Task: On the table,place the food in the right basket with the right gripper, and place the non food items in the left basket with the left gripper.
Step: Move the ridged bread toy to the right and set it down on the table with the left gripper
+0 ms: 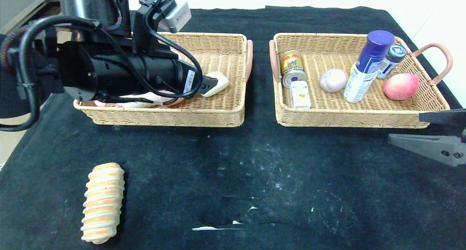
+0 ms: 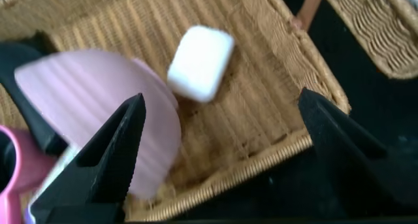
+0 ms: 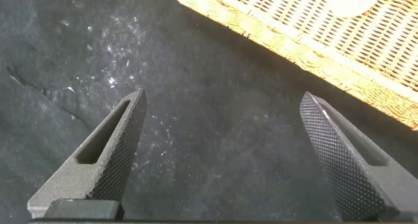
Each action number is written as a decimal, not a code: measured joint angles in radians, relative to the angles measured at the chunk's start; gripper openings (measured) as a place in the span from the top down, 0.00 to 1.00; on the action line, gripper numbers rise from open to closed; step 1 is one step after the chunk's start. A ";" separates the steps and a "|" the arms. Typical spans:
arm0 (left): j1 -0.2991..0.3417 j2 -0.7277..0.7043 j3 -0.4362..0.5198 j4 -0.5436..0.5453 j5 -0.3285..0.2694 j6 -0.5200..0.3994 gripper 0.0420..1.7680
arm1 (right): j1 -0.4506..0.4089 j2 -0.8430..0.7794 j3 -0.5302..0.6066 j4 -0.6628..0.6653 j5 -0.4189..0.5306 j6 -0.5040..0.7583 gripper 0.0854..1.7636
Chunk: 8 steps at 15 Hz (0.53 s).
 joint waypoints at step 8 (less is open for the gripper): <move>-0.013 -0.171 0.007 0.448 0.102 -0.262 0.04 | 0.009 0.000 0.007 0.000 -0.001 -0.001 0.03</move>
